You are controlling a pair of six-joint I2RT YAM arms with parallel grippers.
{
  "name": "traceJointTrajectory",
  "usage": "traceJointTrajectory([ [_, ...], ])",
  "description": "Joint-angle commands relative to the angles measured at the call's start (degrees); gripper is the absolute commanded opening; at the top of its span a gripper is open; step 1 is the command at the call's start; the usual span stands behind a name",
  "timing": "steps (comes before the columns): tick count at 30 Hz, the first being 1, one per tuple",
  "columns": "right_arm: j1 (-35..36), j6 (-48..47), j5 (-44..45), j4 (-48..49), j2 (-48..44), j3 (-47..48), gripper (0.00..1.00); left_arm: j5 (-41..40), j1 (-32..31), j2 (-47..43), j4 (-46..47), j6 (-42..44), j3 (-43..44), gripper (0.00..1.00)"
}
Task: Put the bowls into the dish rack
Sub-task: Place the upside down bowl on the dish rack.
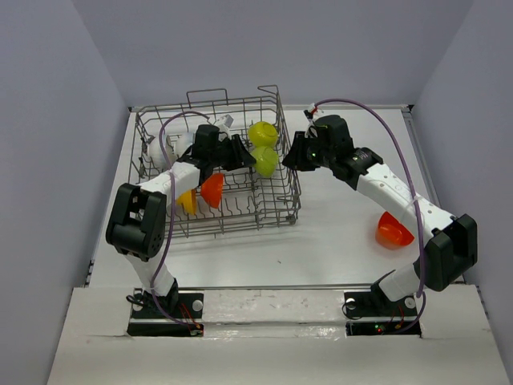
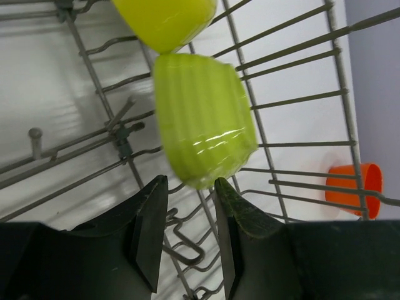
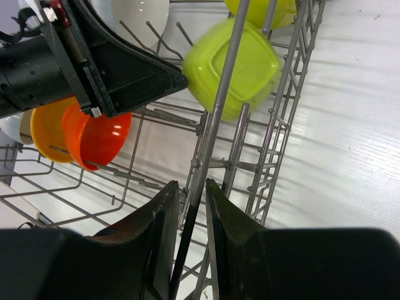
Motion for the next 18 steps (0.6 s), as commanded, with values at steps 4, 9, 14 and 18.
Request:
traceJointTrajectory([
  [4, 0.53, -1.0, -0.27, 1.32, -0.27, 0.13, 0.29, -2.35, 0.24, -1.95, -1.93, 2.0, -1.45, 0.44],
  [9, 0.53, -1.0, -0.27, 1.23, -0.18, 0.13, 0.29, -2.27, -0.03, -2.12, -2.19, 2.09, -1.1, 0.44],
  [14, 0.53, -1.09, -0.27, 1.23, -0.09, 0.13, 0.29, -2.88, -0.47, -3.35, -2.19, 2.18, -0.4, 0.46],
  [18, 0.53, -1.17, -0.36, 1.23, -0.09, 0.22, 0.29, -3.93, -1.17, -3.35, -3.15, 1.74, 2.76, 0.46],
])
